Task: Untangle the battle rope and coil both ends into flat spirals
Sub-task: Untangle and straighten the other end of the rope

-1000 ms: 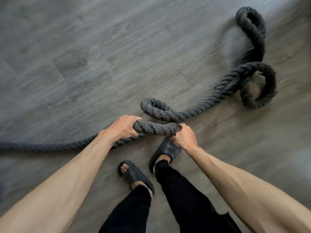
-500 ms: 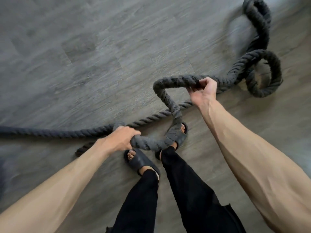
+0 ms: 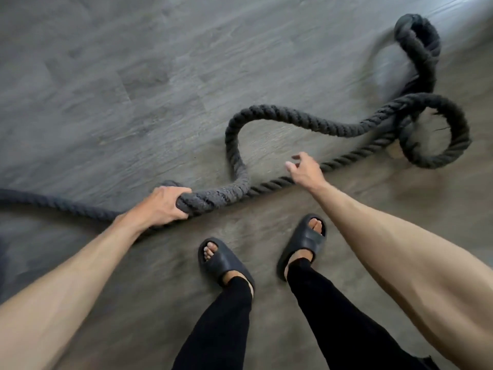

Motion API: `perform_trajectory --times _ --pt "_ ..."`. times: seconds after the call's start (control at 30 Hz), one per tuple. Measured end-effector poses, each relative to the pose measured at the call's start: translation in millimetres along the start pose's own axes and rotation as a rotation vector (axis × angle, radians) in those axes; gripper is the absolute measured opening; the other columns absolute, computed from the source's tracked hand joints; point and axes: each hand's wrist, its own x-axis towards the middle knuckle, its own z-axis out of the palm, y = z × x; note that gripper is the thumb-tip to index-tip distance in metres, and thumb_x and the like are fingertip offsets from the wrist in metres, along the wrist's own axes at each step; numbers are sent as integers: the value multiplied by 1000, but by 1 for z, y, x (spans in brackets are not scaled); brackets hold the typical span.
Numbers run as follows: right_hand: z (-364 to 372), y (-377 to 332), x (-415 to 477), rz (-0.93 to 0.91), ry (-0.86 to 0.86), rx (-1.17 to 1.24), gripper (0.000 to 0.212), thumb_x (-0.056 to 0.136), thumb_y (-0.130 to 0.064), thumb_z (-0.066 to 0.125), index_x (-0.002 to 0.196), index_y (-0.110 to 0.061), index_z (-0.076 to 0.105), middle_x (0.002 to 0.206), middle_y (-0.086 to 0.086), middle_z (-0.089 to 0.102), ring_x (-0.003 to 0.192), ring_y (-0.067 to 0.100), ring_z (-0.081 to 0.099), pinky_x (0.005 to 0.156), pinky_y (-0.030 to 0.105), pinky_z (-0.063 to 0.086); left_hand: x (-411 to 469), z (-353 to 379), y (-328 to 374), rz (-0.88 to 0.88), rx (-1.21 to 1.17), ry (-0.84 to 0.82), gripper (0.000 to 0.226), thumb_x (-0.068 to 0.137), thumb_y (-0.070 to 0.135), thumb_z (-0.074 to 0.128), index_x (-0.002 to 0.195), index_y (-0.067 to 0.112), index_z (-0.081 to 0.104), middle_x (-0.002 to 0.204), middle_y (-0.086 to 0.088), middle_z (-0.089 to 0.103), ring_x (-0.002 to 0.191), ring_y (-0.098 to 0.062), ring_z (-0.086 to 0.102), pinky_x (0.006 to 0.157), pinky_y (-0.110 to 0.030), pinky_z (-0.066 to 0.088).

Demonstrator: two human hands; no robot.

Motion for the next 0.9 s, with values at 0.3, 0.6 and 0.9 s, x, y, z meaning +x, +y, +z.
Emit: perform_trajectory --times 0.3,0.6,0.9 --pt "157 70 23 618 -371 531 37 103 -41 53 121 -10 46 108 29 67 72 39 68 42 45 57 64 28 -8 153 85 13 29 65 25 74 70 29 46 68 -2 58 71 -23 57 64 -32 37" --pt "229 87 105 463 -41 574 63 101 -47 52 129 9 58 130 25 63 121 37 61 104 41 48 115 35 -51 222 397 268 24 61 23 68 80 9 62 76 -16 67 75 -36 62 73 -43 47" --pt "134 126 48 628 310 707 66 106 -43 41 139 14 42 148 29 46 137 39 45 114 42 34 69 36 -37 -51 532 271 27 54 8 82 72 12 63 62 -22 63 66 -40 62 67 -42 46"
